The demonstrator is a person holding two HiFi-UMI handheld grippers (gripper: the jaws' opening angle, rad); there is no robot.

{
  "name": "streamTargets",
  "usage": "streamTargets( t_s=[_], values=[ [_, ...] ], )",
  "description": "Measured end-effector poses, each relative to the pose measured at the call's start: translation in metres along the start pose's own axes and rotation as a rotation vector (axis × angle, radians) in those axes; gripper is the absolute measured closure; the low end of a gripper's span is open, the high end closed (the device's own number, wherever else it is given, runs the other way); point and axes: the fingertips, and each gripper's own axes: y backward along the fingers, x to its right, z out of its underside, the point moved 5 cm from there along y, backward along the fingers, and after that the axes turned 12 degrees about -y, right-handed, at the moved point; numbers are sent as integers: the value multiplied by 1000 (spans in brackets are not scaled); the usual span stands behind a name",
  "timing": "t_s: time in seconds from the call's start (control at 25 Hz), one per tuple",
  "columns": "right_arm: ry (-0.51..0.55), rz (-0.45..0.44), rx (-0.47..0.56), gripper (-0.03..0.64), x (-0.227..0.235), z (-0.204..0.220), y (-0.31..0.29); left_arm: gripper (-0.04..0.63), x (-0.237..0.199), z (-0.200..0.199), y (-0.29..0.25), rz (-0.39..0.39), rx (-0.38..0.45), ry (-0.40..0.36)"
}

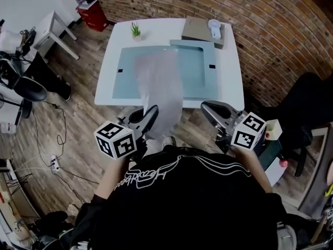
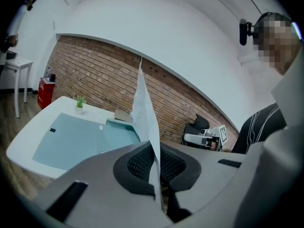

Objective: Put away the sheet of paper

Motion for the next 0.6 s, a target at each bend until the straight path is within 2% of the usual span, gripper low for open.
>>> streamTargets(
  t_s=[0.28,0.44,0.6],
  values=[
    [-8,35,63,615,9,-14,-45,565,-61,-23,1,54,15,-3],
    [-30,66,102,614,17,-15,-62,565,-90,-37,2,97,28,25],
    [-41,88,128,615,22,-16,-74,565,-116,-49,2,109,34,18]
  ],
)
